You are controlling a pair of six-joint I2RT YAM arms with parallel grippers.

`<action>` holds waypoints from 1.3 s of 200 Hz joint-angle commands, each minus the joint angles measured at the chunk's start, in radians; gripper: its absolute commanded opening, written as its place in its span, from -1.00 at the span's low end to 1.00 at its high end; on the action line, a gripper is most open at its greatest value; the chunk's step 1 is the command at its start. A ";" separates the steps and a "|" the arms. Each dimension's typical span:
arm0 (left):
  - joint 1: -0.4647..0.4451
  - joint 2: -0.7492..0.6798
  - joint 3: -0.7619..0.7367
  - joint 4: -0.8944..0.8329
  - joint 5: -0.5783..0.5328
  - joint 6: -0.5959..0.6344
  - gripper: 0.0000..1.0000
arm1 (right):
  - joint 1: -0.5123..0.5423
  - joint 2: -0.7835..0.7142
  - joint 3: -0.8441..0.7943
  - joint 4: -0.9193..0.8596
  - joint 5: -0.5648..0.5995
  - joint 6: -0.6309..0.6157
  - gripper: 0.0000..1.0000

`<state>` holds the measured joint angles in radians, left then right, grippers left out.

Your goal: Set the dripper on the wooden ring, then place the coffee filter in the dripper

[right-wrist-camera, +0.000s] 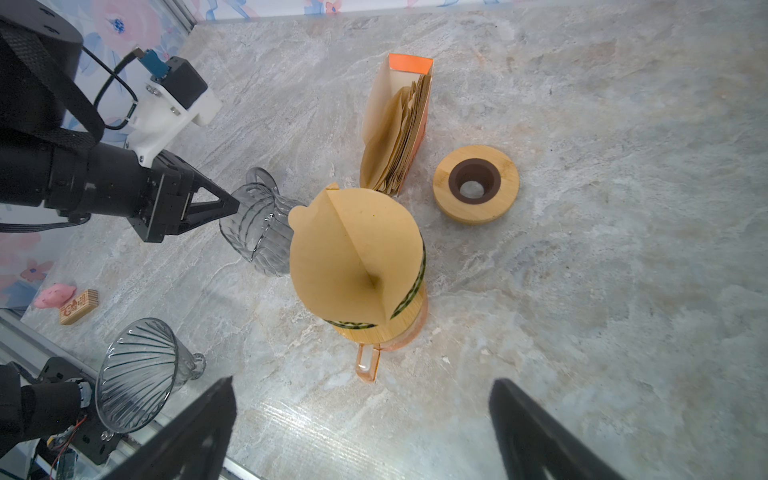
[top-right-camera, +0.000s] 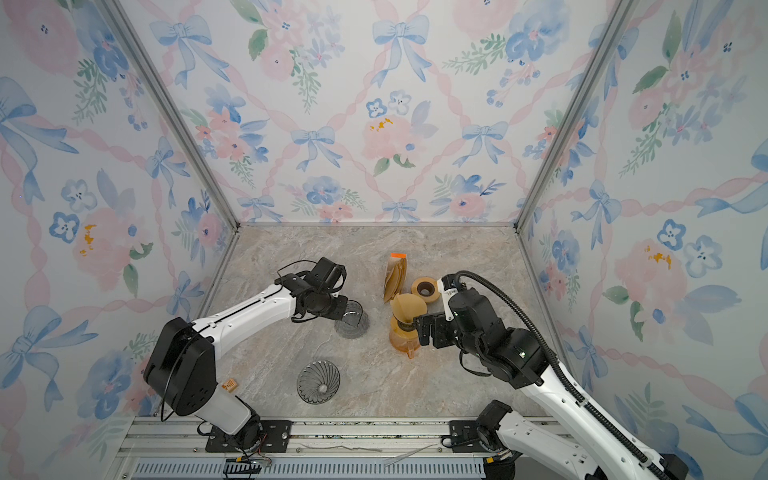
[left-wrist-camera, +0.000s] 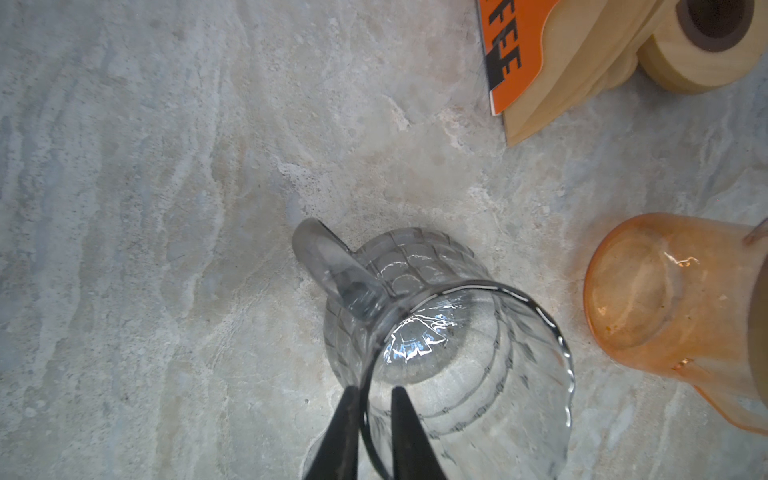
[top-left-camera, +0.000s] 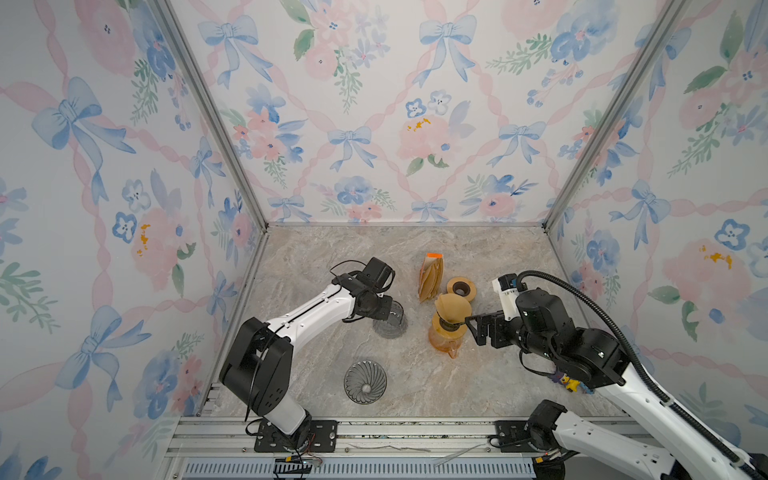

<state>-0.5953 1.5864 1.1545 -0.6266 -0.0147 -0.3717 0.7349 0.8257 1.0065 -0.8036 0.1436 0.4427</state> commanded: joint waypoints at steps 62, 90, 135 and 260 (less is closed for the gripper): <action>0.008 -0.108 0.020 -0.009 0.037 -0.067 -0.42 | -0.026 0.007 0.056 0.047 -0.073 0.095 0.97; 0.018 -0.165 0.027 0.001 0.059 -0.072 -0.32 | -0.102 0.022 0.088 0.047 -0.143 0.121 0.93; 0.041 -0.310 -0.049 0.130 0.200 -0.031 0.20 | -0.286 0.070 0.131 0.060 -0.325 0.110 0.91; 0.180 -0.718 -0.373 0.390 0.541 0.057 0.96 | -0.651 0.324 0.054 0.229 -0.602 0.040 0.60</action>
<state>-0.4244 0.8642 0.7956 -0.3004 0.4240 -0.3450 0.1329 1.1065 1.1030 -0.6548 -0.3824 0.4911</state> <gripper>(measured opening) 0.983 0.829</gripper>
